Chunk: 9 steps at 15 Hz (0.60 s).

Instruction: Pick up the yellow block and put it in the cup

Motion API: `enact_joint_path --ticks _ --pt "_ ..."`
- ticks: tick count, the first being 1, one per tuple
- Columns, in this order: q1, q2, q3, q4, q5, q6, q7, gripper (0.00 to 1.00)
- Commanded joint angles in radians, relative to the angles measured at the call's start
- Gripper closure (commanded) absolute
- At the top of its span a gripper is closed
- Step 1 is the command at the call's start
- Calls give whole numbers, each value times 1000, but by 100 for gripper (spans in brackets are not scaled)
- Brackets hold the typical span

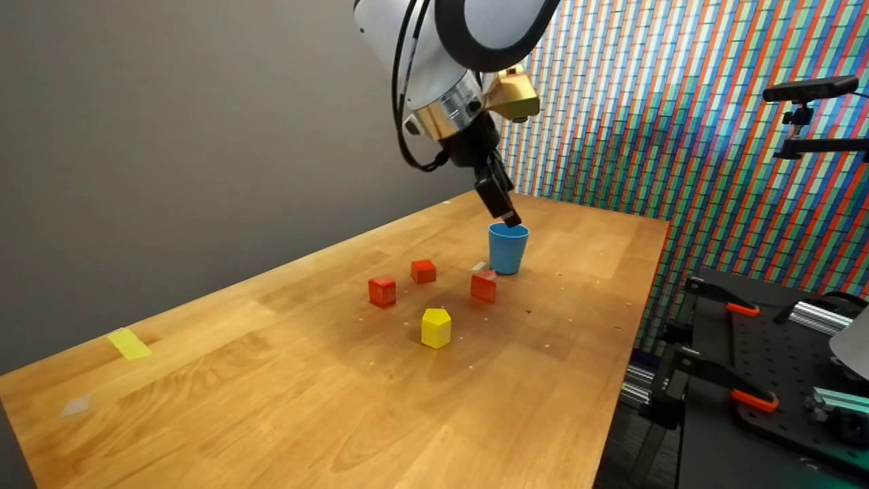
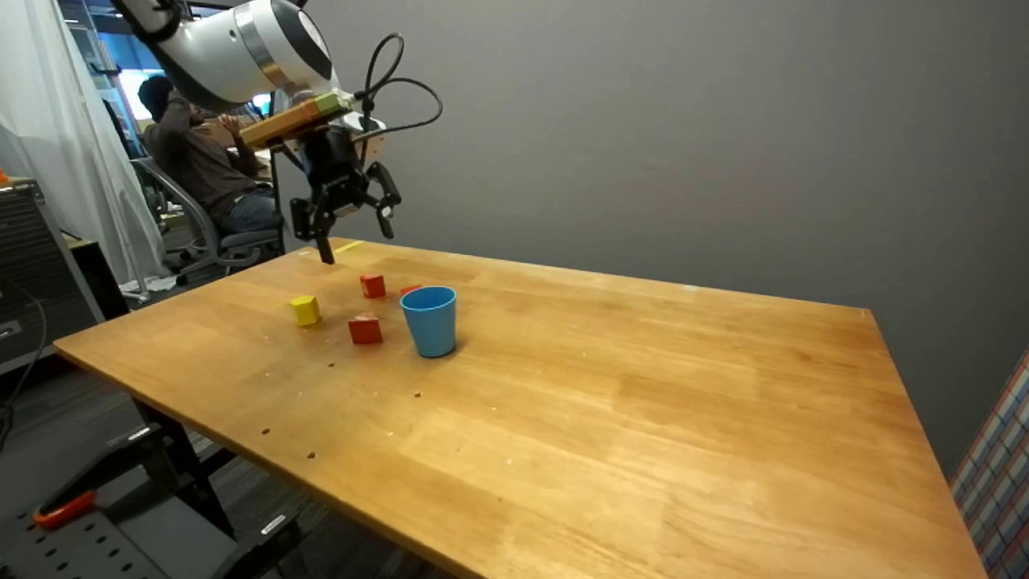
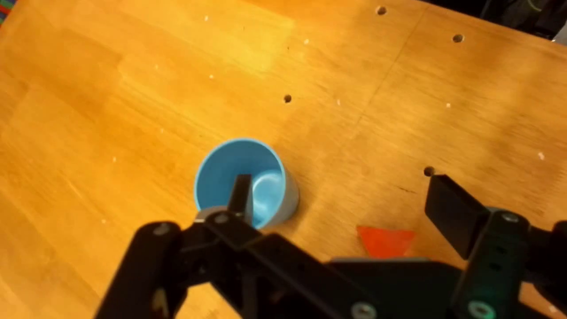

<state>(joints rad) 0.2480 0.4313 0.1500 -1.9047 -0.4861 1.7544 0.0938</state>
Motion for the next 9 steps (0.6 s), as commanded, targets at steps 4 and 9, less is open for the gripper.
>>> enact_joint_path --ticks 4,9 --pt "74 178 41 197 55 -6 -127 0" --pt "41 224 75 252 140 5 -380 0"
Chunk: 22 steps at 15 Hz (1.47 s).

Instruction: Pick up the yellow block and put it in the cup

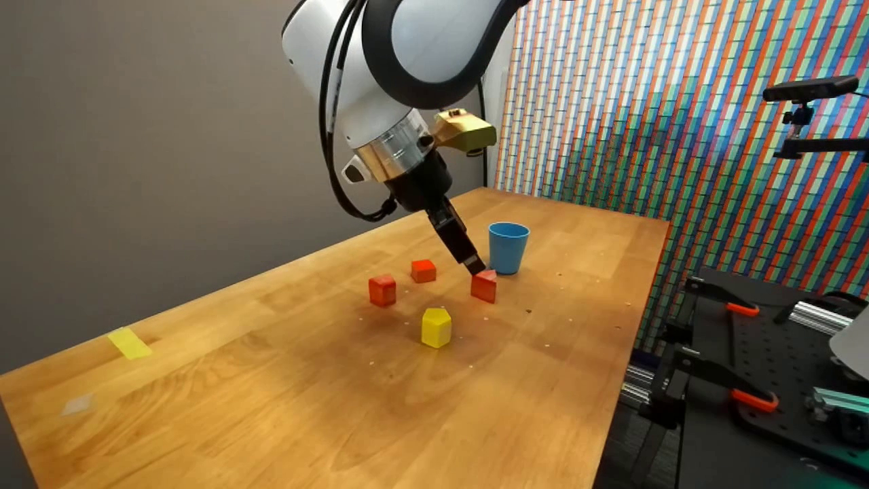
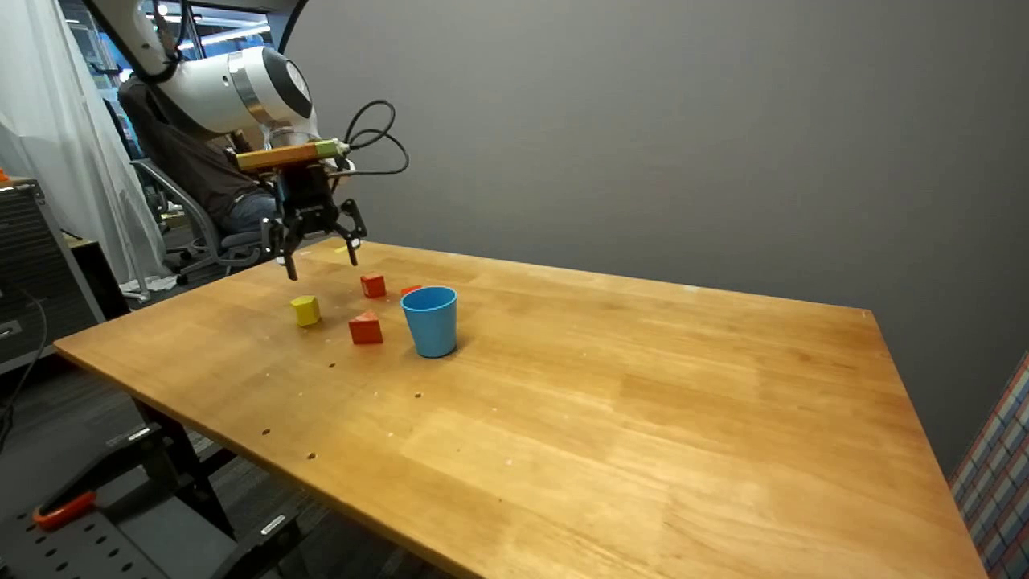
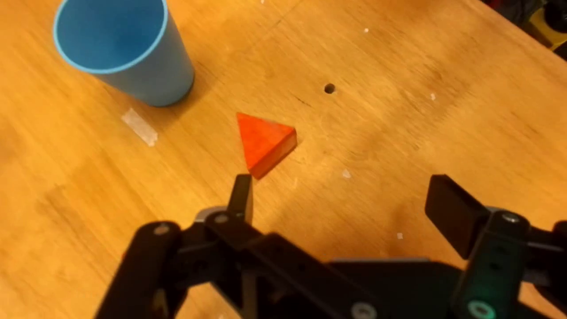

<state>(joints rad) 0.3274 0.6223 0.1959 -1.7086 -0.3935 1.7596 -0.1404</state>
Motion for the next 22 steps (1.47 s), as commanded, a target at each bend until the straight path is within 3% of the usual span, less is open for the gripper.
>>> enact_joint_path --ticks 1,5,9,20,21,22 --pt "-45 41 36 61 60 2 -195 0" --pt "-61 81 67 82 93 7 -364 0" --pt "-56 131 89 104 103 -8 -448 0" --pt "2 216 99 136 78 74 -437 0" --pt "6 217 97 137 72 84 -438 18" --pt "8 215 95 134 69 97 -434 27"
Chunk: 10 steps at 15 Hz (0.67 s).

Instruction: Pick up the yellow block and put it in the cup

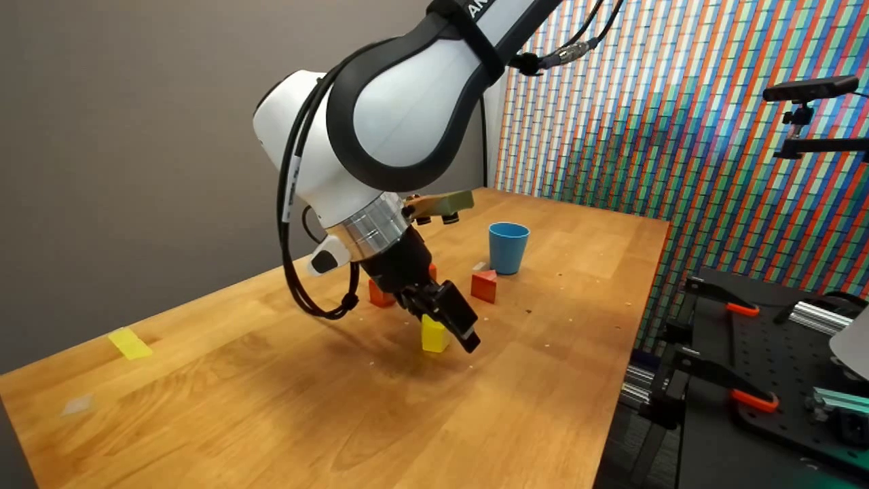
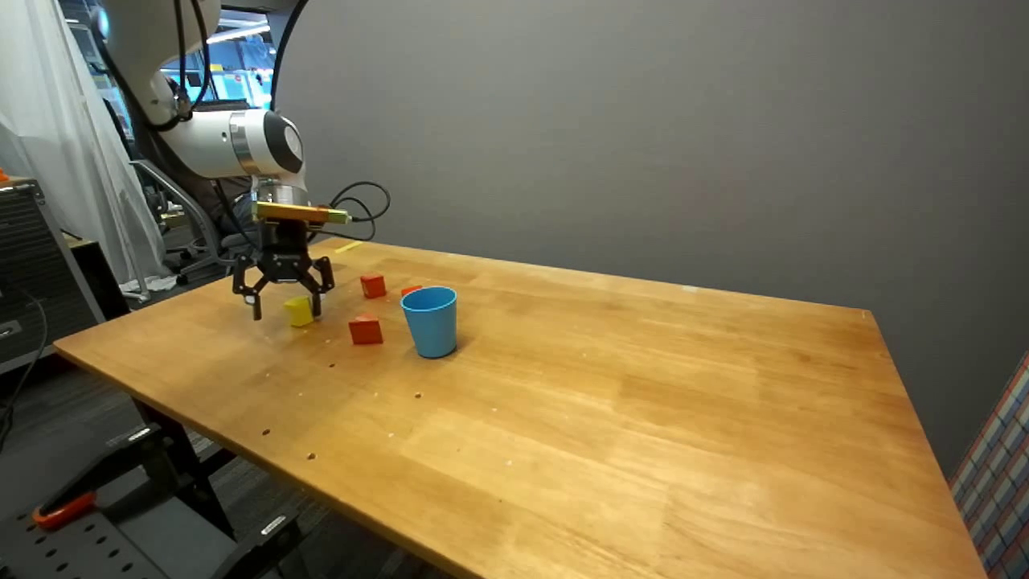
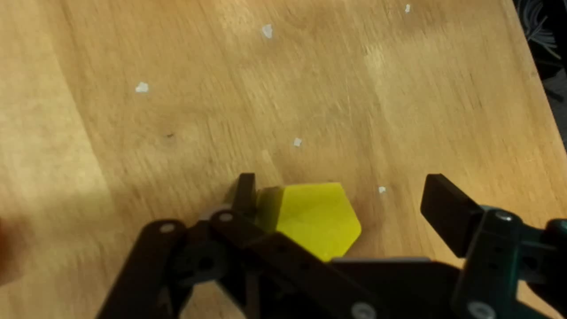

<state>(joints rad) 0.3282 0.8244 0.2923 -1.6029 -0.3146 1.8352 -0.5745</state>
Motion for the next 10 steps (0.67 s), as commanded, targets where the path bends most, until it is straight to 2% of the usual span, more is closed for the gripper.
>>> enact_joint_path --ticks 1,4,7,10 --pt "6 14 0 32 -6 23 -4 34" --pt "5 15 -4 36 -4 40 -1 60" --pt "2 10 -8 38 -3 52 2 80" --pt "1 -41 -39 7 -18 92 79 80"
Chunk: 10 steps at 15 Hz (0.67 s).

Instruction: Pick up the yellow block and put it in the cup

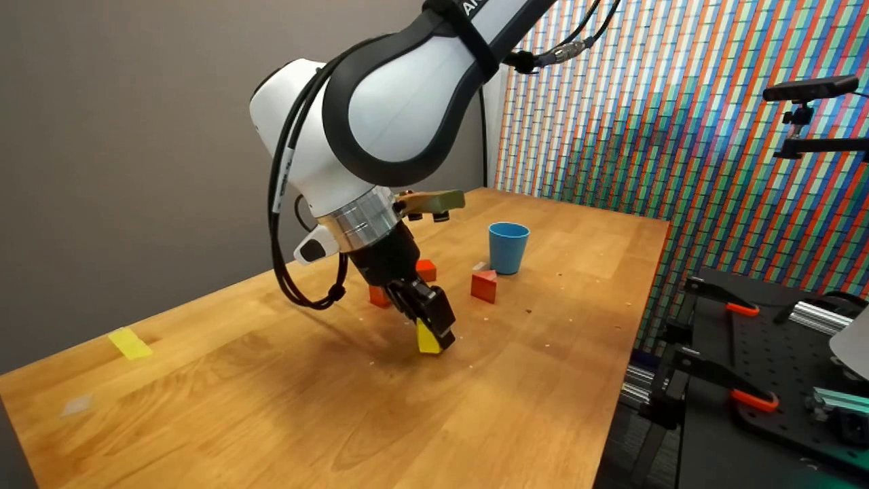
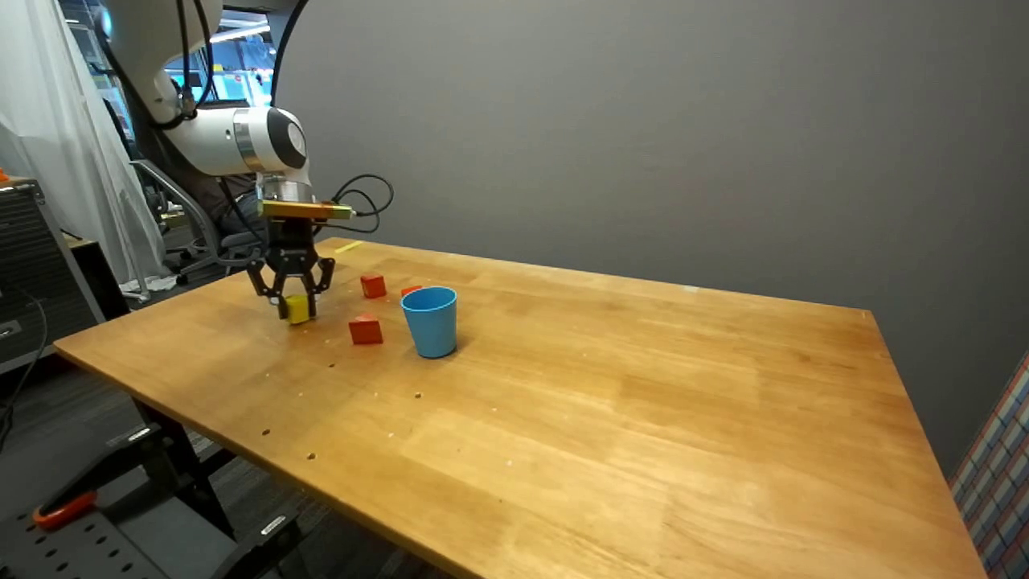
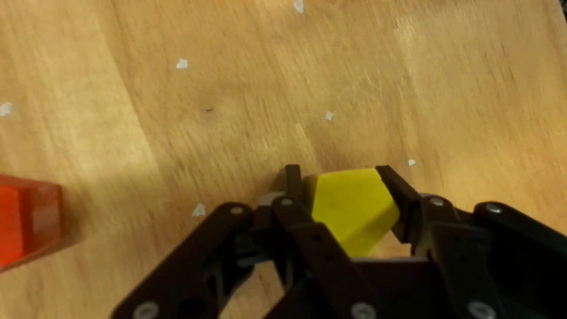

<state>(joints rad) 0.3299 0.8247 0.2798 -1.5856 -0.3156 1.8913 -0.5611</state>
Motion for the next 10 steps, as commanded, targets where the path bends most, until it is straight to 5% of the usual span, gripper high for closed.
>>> enact_joint_path --ticks 1,10 --pt "-4 -72 -41 -32 -25 60 112 80" --pt "-93 -380 -158 -244 -11 62 398 80"
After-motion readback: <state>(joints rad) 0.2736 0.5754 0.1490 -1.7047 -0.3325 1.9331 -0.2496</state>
